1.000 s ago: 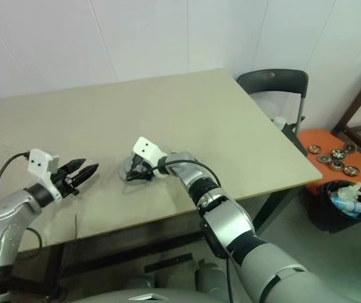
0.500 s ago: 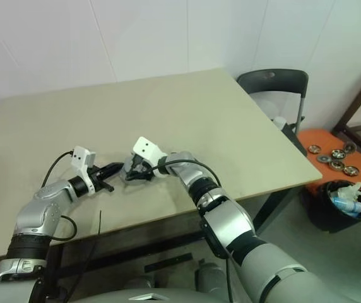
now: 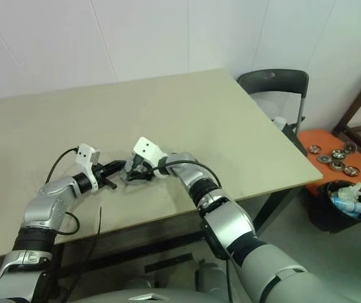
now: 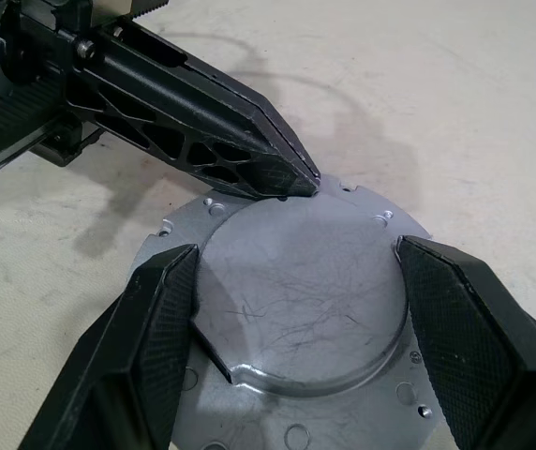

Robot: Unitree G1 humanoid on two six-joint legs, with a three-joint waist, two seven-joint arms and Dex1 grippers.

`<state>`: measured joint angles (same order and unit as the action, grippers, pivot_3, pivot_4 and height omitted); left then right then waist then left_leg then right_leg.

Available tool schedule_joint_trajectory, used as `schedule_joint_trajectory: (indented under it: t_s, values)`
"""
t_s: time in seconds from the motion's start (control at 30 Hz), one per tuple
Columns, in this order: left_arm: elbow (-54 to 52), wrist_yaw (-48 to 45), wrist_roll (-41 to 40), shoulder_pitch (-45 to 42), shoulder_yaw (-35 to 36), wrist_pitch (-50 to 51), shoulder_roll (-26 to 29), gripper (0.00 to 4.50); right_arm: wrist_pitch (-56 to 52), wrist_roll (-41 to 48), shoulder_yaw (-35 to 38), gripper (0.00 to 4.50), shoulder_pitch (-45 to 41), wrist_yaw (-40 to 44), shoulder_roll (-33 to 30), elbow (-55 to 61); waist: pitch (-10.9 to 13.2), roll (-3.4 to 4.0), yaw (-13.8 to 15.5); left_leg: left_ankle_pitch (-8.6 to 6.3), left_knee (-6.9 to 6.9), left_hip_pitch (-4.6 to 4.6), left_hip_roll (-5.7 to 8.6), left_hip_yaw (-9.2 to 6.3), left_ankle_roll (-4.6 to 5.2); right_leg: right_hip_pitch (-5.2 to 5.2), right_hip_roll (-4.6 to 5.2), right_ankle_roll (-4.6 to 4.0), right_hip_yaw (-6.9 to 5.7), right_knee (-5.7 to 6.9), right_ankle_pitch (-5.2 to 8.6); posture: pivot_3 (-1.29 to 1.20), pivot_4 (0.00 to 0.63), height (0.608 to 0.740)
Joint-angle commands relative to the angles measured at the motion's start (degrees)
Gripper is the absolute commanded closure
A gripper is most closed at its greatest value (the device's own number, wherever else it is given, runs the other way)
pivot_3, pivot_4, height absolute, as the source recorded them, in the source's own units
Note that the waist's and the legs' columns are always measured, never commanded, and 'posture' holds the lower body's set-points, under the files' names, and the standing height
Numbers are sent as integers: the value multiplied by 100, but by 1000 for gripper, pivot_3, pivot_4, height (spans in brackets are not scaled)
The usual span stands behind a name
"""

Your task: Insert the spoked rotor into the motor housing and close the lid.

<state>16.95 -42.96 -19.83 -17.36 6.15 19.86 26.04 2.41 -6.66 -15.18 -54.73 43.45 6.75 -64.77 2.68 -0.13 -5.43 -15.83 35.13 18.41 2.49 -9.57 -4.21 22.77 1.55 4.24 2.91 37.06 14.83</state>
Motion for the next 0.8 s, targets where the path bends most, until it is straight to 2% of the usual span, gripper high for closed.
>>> schedule_joint_trajectory:
  t_s: [0.03, 0.43, 0.8]
  values:
    - [-3, -91, 149, -111, -125, -143, 35, 4464, -237, -174, -132, 1490, 213, 79, 94, -221, -1, 1, 1, 0, 0, 0, 0, 0, 0, 0, 0, 0, 0, 0, 0, 0, 0, 740]
    - [163, -90, 559, -25, -333, -253, 79, 4464, -307, -124, -89, 1490, 193, 73, 115, -218, -25, 13, 4, 0, 1, -3, 0, -1, 0, -3, 0, 3, 0, 1, 2, 0, 0, 740]
    - [53, -96, 552, 40, -291, -288, 37, 4464, -595, 184, 197, 1490, 155, 358, 183, -93, -40, 21, 17, 0, 1, -2, 4, -2, 0, -4, 3, 5, 0, 0, 3, 0, 0, 740]
